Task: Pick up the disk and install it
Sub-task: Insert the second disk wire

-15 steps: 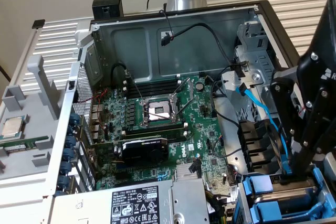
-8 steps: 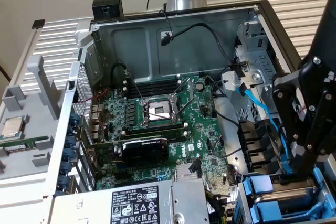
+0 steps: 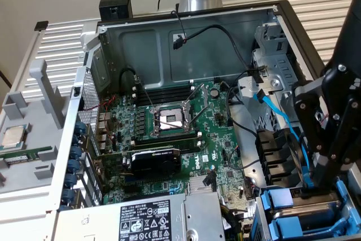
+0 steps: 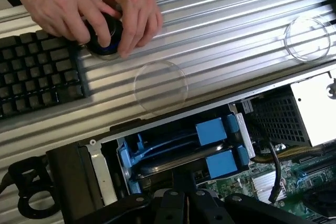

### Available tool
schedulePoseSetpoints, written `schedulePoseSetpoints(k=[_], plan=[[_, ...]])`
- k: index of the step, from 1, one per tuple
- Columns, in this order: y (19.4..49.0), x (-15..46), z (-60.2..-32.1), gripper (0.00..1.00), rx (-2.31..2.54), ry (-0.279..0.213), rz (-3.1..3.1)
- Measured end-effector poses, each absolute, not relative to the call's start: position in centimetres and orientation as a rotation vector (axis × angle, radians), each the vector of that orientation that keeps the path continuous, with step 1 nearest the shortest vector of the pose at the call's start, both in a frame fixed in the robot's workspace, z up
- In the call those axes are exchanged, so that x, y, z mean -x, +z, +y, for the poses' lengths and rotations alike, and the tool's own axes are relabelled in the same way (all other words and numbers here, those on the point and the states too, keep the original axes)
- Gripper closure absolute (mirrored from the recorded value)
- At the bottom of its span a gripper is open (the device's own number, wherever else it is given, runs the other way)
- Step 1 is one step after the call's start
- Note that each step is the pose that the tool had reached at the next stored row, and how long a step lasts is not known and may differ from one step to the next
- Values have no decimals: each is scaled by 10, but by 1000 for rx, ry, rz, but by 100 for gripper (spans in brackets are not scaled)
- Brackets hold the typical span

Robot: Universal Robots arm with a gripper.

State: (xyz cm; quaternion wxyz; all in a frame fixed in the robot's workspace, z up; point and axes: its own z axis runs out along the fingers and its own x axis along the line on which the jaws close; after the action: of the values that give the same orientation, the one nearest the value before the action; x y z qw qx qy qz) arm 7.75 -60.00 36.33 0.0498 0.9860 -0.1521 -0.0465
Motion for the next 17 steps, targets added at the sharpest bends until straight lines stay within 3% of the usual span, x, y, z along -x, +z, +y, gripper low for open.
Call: schedulePoseSetpoints(k=[17], plan=[[363,-78,-598,89,-3027,-145,-423]])
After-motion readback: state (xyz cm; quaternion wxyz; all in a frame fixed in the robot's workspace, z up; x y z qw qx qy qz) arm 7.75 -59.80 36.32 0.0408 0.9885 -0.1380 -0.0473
